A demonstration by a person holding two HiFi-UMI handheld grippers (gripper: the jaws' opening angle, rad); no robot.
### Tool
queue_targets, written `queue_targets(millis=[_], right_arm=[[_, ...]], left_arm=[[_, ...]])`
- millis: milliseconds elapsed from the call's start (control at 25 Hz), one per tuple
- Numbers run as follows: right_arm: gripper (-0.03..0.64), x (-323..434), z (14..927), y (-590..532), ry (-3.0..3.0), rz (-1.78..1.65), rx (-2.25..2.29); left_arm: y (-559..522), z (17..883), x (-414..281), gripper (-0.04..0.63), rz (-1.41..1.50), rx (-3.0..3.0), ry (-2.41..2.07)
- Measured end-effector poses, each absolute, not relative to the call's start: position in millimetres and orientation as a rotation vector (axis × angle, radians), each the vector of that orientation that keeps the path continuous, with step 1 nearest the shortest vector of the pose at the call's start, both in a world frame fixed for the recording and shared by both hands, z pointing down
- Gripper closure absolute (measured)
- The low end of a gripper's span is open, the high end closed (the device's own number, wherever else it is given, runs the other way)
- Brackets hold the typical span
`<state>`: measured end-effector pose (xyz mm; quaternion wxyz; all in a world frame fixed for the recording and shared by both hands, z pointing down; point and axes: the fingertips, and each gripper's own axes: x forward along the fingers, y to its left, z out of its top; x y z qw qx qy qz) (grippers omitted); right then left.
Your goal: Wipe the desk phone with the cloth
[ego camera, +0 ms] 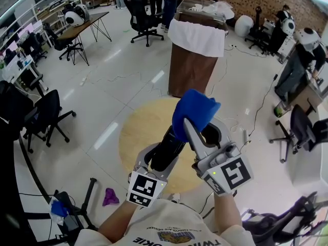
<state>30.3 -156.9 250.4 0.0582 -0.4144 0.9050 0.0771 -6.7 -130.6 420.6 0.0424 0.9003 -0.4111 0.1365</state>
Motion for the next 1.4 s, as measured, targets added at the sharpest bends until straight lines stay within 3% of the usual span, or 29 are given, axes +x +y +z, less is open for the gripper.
queue_targets(millis=[880,1400], right_arm=[[0.555,96,251,-197,2.587,0.254,-1.38],[0.555,83,293,-203,2.666,0.193,-1.287]], left_arm=[[-115,400,-1,0.341,0.357,2.79,-1.182],[-116,385,-8,0.341,0.297,2.782,-1.199]])
